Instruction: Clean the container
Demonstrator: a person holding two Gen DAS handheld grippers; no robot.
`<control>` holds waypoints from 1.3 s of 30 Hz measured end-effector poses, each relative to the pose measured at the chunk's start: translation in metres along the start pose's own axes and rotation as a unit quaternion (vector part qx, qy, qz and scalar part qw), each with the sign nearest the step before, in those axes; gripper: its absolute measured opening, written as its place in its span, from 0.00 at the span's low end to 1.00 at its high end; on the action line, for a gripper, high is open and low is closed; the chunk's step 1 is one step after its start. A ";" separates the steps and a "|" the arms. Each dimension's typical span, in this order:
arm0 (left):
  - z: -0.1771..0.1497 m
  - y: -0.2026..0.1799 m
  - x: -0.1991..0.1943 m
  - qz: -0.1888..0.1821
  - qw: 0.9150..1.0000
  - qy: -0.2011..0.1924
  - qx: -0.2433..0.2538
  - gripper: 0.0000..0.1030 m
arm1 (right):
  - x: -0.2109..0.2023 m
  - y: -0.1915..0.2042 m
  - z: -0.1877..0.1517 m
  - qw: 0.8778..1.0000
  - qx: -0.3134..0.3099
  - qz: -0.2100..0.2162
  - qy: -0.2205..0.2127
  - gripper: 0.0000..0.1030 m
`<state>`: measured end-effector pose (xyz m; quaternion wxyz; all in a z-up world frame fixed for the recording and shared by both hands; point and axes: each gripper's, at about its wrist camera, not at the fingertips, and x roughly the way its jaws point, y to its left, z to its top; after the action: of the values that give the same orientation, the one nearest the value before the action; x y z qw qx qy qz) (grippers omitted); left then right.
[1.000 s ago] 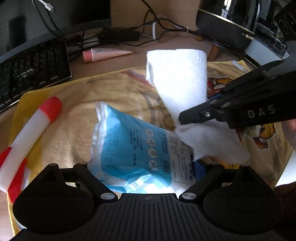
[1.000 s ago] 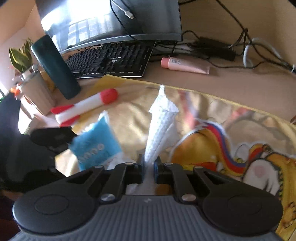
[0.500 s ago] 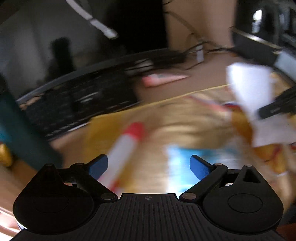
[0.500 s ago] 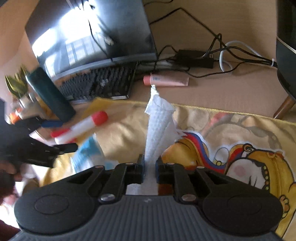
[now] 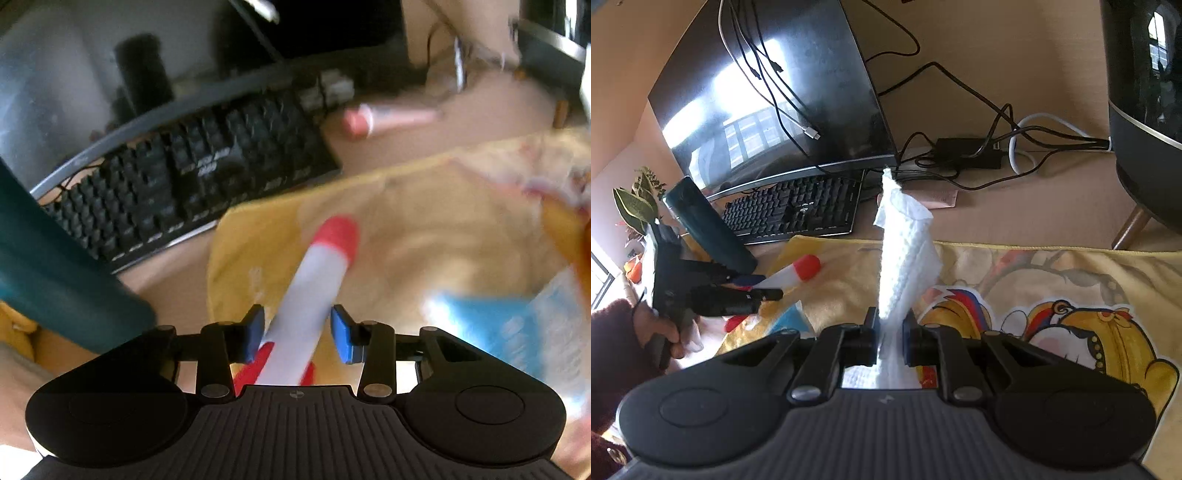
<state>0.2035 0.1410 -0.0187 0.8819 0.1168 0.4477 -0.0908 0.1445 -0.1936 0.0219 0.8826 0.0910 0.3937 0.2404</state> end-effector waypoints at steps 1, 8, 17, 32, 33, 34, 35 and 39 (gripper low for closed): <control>0.003 -0.001 -0.008 -0.026 0.999 -0.009 -0.021 0.38 | 0.000 -0.001 0.000 1.000 0.002 0.000 0.001 0.15; -0.010 -0.054 -0.037 -0.126 0.991 -0.036 -0.036 0.41 | 0.018 0.009 -0.003 1.000 0.001 0.005 0.020 0.15; -0.022 -0.050 -0.056 -0.046 0.996 -0.051 -0.059 0.62 | 0.044 0.031 -0.002 0.998 -0.022 0.025 0.053 0.15; -0.026 -0.025 -0.067 -0.026 0.996 -0.054 -0.069 0.79 | 0.102 0.088 -0.025 0.972 -0.109 0.110 0.175 0.10; -0.025 -0.025 -0.066 -0.028 0.996 -0.053 -0.068 0.80 | 0.100 0.084 -0.024 0.974 -0.107 0.099 0.171 0.10; -0.026 -0.025 -0.064 -0.031 0.996 -0.051 -0.067 0.82 | 0.098 0.080 -0.022 0.977 -0.106 0.083 0.166 0.10; -0.026 -0.025 -0.062 -0.033 0.996 -0.048 -0.066 0.83 | 0.096 0.075 -0.019 0.979 -0.105 0.065 0.160 0.11; -0.027 -0.025 -0.050 -0.044 0.996 -0.028 -0.068 0.86 | 0.087 0.053 -0.012 0.986 -0.093 -0.007 0.139 0.15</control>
<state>0.1471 0.1278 0.0035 0.8949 0.0346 0.4330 -0.1024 0.1667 -0.1047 -0.0239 0.8255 -0.0287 0.4889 0.2806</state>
